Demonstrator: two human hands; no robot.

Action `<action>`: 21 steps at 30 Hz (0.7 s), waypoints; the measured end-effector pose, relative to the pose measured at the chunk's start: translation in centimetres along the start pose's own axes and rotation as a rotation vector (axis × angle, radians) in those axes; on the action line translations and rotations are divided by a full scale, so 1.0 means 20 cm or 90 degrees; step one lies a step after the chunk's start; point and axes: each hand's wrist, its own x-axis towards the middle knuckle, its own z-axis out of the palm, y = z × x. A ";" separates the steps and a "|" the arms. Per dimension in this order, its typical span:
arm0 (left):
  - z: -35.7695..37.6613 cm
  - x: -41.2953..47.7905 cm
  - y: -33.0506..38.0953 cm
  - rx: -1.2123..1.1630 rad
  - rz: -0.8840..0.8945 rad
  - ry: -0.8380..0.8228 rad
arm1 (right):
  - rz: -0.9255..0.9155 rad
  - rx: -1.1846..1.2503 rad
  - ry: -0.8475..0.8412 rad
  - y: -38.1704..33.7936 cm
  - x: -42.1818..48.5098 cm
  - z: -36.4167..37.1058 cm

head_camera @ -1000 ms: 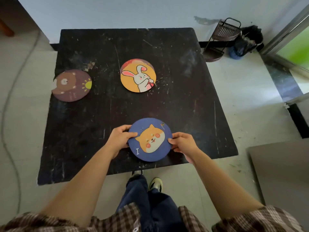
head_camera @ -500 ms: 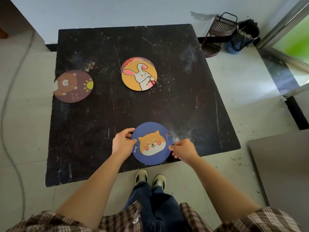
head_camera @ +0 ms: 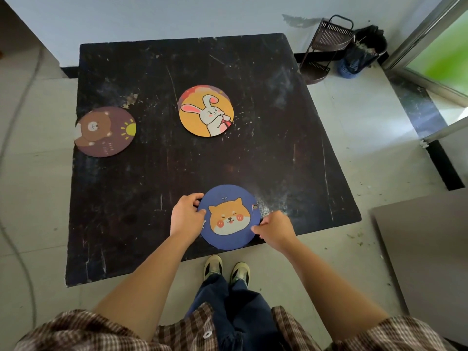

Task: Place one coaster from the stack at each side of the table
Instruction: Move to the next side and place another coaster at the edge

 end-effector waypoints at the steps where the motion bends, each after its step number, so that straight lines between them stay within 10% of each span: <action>1: 0.00 0.00 0.00 0.000 0.002 0.001 | -0.001 -0.007 0.000 0.00 0.00 0.00; 21: 0.00 -0.02 -0.03 -0.003 0.006 0.033 | 0.031 -0.038 0.003 -0.04 -0.03 0.04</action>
